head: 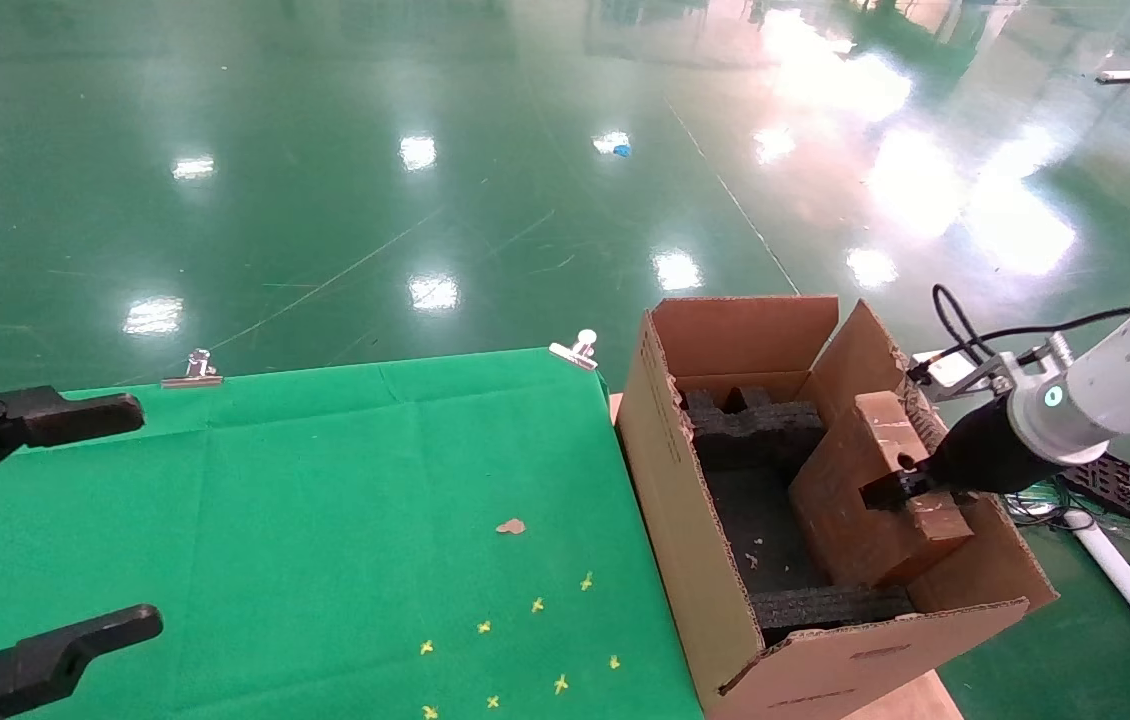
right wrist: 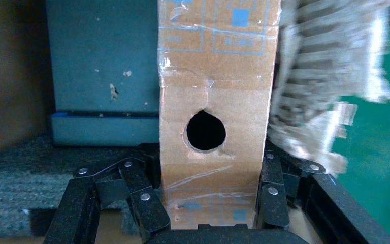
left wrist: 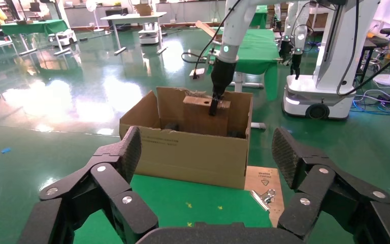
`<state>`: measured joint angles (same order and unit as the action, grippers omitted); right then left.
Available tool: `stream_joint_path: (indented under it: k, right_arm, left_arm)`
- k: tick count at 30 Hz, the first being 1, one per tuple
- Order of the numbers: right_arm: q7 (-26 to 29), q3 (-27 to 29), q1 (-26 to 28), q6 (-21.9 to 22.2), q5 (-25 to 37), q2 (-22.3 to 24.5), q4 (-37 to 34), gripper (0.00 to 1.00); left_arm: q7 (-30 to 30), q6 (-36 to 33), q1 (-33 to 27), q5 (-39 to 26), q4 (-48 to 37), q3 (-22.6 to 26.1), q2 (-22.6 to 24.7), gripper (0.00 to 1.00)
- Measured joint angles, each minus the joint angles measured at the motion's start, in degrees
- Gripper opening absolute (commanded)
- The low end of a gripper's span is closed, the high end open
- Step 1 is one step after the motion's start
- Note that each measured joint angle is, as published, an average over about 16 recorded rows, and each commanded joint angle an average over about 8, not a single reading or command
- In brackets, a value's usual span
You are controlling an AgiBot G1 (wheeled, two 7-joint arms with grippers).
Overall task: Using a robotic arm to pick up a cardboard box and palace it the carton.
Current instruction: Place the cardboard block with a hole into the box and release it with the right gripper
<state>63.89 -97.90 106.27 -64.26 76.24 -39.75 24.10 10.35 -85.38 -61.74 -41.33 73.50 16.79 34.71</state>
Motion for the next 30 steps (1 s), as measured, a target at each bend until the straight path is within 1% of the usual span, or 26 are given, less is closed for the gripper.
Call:
stream_joint_path:
  k: [3, 11, 18, 30]
  right_arm:
    - [-1.95, 0.68, -1.87, 1.09, -1.41, -0.40, -1.26, 0.00]
    - [-6.99, 2.32, -4.66, 1.62, -4.53, -0.92, -4.72, 0.99]
    - [-9.66, 2.73, -4.87, 0.34, -5.33, -1.80, -7.94, 1.00]
    - [-11.56, 2.46, -3.78, -0.96, -4.74, -3.85, -12.02, 1.00]
  left_arm:
    - [-0.01, 0.00, 0.00, 0.01, 0.00, 0.01, 0.00, 1.00]
    - [-0.02, 0.02, -0.01, 0.03, 0.00, 0.04, -0.02, 1.00]
    - [-0.03, 0.03, -0.01, 0.04, 0.00, 0.06, -0.03, 1.00]
    - [-0.05, 0.04, -0.02, 0.07, 0.00, 0.10, -0.04, 1.00]
